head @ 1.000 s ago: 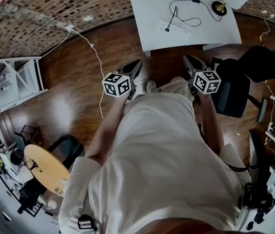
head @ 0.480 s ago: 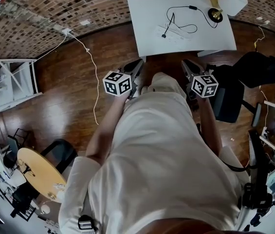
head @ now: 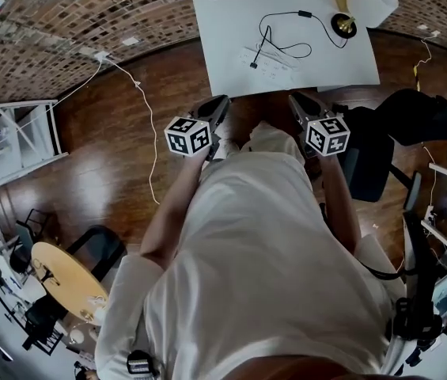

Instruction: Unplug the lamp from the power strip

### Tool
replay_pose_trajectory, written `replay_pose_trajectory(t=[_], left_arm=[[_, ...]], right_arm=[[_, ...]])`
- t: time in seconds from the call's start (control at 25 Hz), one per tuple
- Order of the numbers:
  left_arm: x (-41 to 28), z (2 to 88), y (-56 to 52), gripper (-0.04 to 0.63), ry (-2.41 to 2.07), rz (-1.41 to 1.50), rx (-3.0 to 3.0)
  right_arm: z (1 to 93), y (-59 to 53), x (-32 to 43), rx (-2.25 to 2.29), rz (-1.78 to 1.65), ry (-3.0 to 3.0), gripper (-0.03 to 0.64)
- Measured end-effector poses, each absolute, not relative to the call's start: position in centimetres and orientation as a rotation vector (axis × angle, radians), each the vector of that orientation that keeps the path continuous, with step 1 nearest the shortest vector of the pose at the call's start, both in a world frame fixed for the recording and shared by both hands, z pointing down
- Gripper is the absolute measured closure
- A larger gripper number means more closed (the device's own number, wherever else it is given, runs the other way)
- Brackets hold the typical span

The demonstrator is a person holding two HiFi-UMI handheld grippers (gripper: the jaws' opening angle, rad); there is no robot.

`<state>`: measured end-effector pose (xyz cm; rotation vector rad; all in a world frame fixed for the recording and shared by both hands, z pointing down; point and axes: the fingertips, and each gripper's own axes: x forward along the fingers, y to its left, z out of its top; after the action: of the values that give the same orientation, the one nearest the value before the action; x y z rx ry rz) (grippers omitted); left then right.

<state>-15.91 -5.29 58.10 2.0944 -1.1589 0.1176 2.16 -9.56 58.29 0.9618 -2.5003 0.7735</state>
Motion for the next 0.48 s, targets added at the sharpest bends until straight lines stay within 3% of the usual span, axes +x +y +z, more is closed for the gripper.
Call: replay_pose_trajectory(t=[0.48], left_arm=[[-11.8, 60.0, -9.2, 0.592, -1.251, 0.234, 1.996]], right_arm=[[59.1, -15.0, 4.7, 0.769, 0.759, -2.517, 0.566]])
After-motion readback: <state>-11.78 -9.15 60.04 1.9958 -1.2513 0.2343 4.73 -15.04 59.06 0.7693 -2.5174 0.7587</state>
